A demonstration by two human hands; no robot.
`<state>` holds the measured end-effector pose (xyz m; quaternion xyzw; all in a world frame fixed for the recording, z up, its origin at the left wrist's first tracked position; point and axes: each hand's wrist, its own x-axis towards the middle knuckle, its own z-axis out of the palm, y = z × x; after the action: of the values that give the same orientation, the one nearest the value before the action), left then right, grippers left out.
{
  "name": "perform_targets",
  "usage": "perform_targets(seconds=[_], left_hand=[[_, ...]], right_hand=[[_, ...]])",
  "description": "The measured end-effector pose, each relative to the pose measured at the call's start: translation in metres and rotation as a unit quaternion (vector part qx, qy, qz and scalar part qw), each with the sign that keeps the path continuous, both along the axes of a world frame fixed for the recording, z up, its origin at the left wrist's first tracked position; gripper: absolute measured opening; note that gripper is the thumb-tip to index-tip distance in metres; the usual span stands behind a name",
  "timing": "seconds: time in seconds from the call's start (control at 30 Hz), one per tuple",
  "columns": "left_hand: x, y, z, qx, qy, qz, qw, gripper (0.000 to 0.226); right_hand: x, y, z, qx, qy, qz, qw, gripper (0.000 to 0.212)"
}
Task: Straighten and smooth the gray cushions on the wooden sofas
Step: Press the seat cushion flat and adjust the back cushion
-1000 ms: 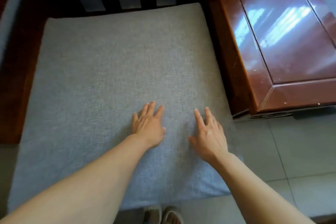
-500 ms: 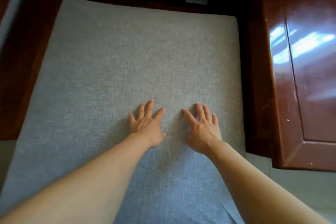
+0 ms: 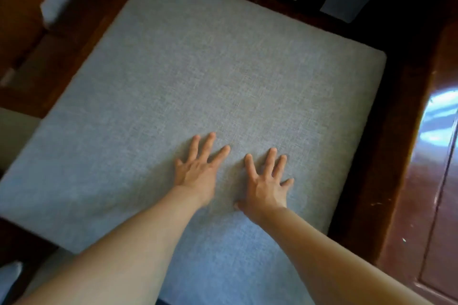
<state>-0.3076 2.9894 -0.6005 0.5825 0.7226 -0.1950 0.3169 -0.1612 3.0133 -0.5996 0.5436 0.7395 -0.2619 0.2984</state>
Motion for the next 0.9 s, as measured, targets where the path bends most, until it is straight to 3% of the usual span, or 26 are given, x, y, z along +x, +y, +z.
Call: perform_targets(seconds=[0.23,0.37,0.6,0.73,0.9], left_hand=[[0.079,-0.085,0.003,0.013,-0.018,0.165,0.986,0.094],[0.108,-0.123,0.003,0.023,-0.027,0.214,0.976,0.090],[0.130,-0.166,-0.011,0.107,-0.013,0.267,0.958,0.079],[0.167,-0.194,-0.024,0.146,-0.017,0.299,0.943,0.080],[0.221,-0.220,-0.041,0.250,-0.031,0.357,0.900,0.076]], right_hand=[[0.039,-0.004,-0.006,0.029,0.042,0.125,0.991,0.097],[0.053,-0.028,-0.006,0.050,0.110,0.121,0.985,0.076],[0.091,-0.077,-0.021,0.071,0.165,0.199,0.963,0.065],[0.122,-0.109,-0.049,0.116,0.262,0.204,0.936,0.062],[0.142,-0.122,-0.070,0.162,0.276,0.249,0.914,0.061]])
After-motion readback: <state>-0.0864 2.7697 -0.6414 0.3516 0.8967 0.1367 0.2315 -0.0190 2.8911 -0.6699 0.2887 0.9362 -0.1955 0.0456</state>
